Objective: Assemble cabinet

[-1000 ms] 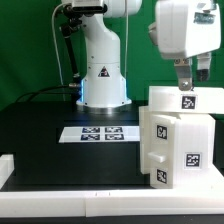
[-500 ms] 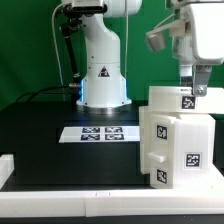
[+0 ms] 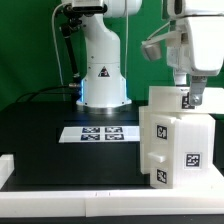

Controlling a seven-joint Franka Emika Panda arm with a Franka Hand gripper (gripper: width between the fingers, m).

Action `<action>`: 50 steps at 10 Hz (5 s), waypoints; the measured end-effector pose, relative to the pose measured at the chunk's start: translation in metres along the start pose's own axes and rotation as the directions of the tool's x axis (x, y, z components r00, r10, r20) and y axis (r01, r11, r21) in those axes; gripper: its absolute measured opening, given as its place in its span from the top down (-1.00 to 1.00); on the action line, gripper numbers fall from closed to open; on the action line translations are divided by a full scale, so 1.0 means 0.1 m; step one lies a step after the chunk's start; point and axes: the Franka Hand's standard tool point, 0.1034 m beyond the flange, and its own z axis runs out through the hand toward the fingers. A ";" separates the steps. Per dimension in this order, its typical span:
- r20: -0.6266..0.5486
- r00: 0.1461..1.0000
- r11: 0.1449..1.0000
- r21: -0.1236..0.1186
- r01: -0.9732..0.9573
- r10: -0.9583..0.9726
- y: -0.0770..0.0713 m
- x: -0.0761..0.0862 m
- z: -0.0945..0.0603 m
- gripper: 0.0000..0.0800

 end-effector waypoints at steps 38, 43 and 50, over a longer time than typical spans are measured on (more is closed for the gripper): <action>0.096 -0.976 -0.979 0.063 -0.192 0.197 -0.10 0.18 0.02 -0.59; 0.126 -0.962 -0.967 0.108 -0.230 0.243 -0.05 0.21 -0.20 -0.99; 0.076 -0.781 -0.782 0.142 -0.607 0.620 0.16 0.18 -0.37 -0.99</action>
Offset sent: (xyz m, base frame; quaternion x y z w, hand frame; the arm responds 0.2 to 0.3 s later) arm 0.0000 0.0000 0.0000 0.0000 0.0000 0.0650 0.9979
